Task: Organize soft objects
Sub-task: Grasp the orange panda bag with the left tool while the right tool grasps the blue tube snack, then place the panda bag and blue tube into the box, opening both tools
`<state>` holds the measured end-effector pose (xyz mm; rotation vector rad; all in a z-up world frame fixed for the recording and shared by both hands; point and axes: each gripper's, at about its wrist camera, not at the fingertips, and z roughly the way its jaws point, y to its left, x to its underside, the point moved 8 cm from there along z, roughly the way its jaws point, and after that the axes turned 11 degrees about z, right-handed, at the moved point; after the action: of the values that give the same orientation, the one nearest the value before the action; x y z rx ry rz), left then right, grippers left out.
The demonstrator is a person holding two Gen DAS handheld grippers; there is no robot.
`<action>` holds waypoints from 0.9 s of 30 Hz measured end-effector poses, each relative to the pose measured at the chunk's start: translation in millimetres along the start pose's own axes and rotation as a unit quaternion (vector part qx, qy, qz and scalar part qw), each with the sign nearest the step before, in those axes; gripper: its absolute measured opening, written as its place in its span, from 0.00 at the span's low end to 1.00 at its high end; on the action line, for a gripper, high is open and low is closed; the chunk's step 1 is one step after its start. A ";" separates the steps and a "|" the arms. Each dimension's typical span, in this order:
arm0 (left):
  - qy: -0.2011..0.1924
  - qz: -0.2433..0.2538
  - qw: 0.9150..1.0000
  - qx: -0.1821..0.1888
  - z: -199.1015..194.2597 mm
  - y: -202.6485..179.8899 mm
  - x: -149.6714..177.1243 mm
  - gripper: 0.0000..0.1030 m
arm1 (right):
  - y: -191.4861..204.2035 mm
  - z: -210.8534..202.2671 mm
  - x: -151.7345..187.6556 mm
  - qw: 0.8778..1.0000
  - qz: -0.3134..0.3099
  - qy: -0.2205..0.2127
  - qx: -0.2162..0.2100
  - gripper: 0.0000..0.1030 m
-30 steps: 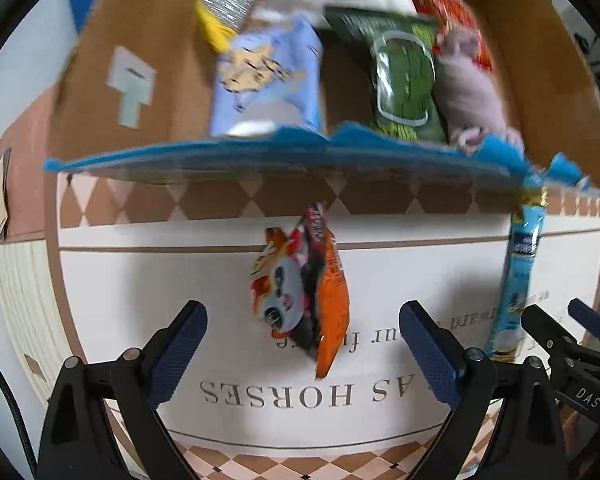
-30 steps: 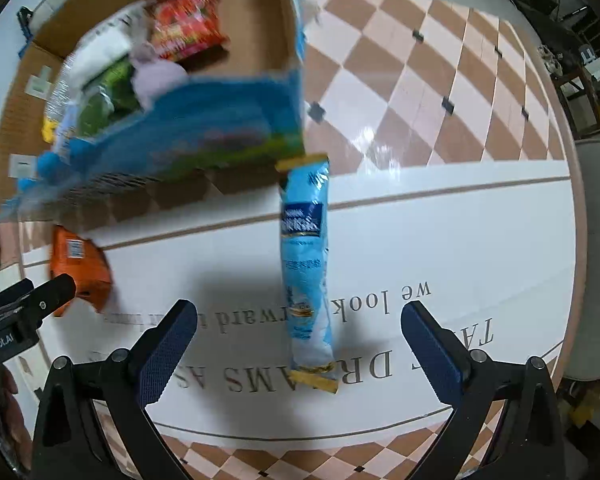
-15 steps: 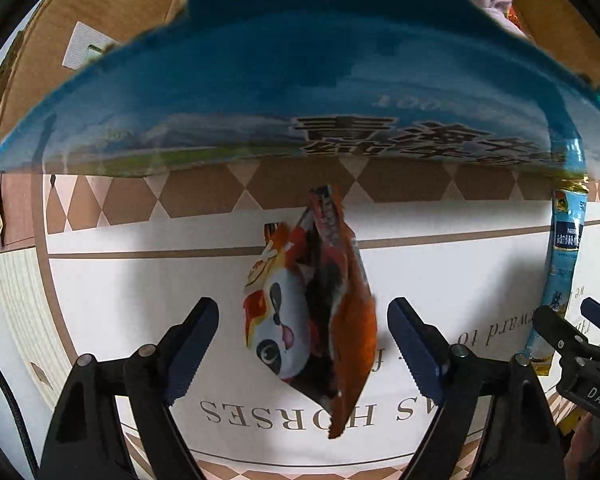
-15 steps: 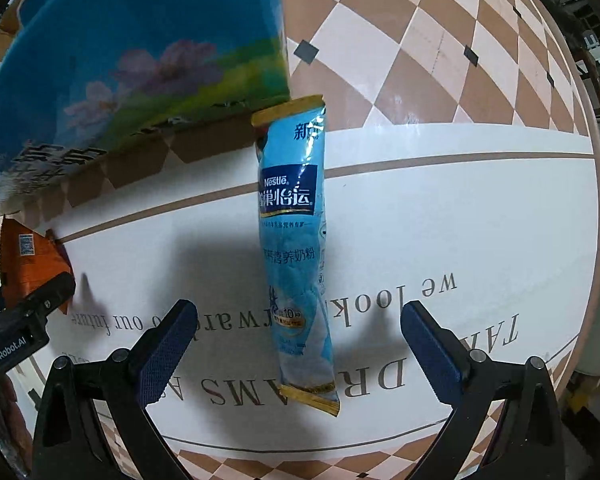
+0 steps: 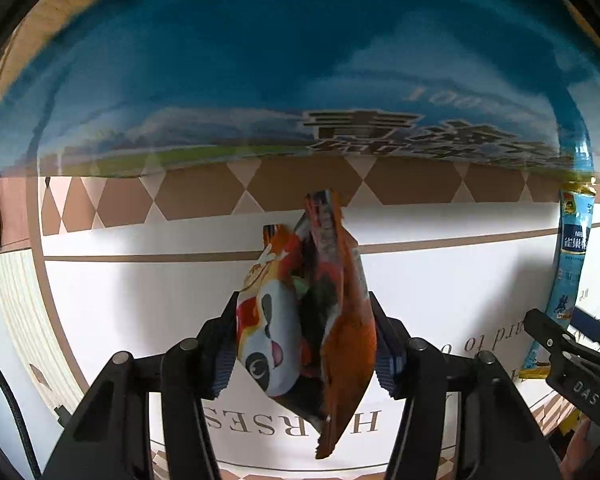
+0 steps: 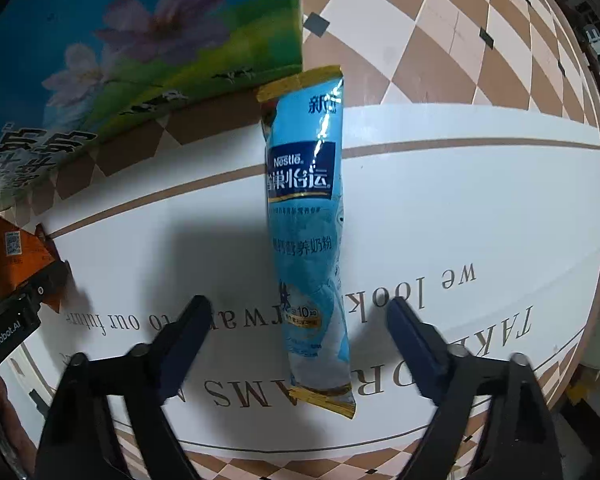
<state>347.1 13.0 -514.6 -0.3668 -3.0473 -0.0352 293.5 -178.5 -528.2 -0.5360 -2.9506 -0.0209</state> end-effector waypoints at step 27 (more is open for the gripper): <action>-0.159 -0.002 0.984 0.080 -204.9 44.8 -16.6 0.47 | 46.6 -191.4 51.9 0.978 -0.096 -0.100 -0.157 0.19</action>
<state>387.9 46.2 -310.9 -0.3884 -3.3319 0.2954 288.0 -124.2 -331.9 -0.3013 -3.2042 -0.4897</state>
